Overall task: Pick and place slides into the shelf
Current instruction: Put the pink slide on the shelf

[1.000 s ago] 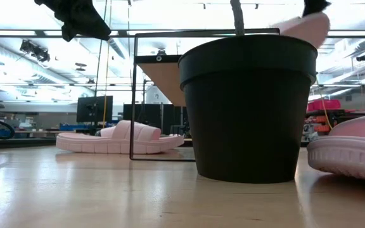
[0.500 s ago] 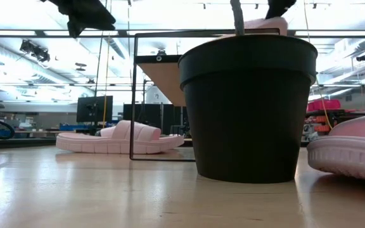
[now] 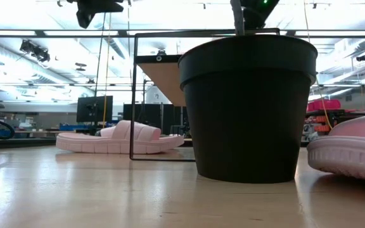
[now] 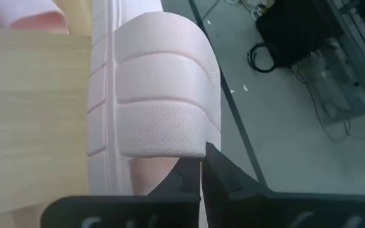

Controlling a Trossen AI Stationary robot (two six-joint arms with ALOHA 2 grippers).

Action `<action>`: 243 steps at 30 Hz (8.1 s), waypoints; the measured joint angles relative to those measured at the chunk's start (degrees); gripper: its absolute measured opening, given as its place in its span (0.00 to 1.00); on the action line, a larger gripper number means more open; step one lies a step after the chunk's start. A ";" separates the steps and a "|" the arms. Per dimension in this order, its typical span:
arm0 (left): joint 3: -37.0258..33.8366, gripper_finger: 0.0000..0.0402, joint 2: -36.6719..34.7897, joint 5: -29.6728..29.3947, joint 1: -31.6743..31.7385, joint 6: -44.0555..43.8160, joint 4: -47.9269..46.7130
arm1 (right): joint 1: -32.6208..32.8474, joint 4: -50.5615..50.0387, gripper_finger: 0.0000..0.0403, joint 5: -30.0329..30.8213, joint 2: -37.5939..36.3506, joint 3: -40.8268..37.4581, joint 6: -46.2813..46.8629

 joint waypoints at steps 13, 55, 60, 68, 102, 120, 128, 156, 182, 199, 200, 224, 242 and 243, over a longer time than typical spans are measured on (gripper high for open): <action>0.00 0.27 0.00 -0.17 0.07 -3.75 5.97 | -9.87 4.59 0.00 -13.92 0.87 0.00 -9.56; 0.00 0.27 0.00 -0.81 7.23 -5.25 13.02 | -18.86 5.19 0.00 -31.76 8.26 -0.04 -10.34; 0.00 0.27 0.00 -0.79 7.23 -5.25 13.00 | -18.86 4.71 0.00 -31.62 8.30 -0.04 -10.34; 0.00 0.27 0.00 -0.79 7.23 -5.25 13.00 | -18.90 3.80 0.00 -30.46 8.30 -0.04 -10.34; 0.00 0.27 0.00 -0.79 7.23 -5.18 13.00 | -18.38 2.99 0.00 -26.94 8.10 -5.20 -11.93; 0.00 0.27 0.00 -0.76 7.23 -5.16 12.96 | -16.95 3.38 0.05 -24.81 8.21 -6.45 -10.74; 0.00 0.27 0.00 -0.76 7.23 -5.14 12.96 | -16.98 2.99 0.10 -23.39 8.23 -6.45 -11.35; 0.00 0.27 0.00 -0.76 7.23 -5.09 12.95 | -16.98 -0.35 0.16 -23.38 8.28 -6.45 -11.28; 0.00 0.27 0.02 -0.78 7.13 -3.84 9.88 | -16.98 -20.10 0.25 -19.11 -0.10 -6.45 6.53; 0.00 0.27 0.02 2.56 7.10 -0.61 9.04 | -8.80 -29.00 0.25 -33.47 -12.97 -10.51 36.42; 0.00 0.27 0.02 2.73 7.10 -0.61 8.31 | -7.86 -28.98 0.25 -32.90 -13.92 -11.89 37.98; 0.00 0.27 0.01 5.86 2.08 -16.57 -12.83 | 27.66 -10.94 0.25 -23.96 -36.56 -39.52 88.93; -0.11 0.27 4.48 0.42 2.12 -47.38 -23.84 | 30.95 -7.97 0.25 -20.04 -35.59 -39.52 83.91; -0.11 0.27 5.74 0.30 2.12 -48.00 -23.82 | 30.95 -7.97 0.25 -19.99 -35.59 -39.52 83.27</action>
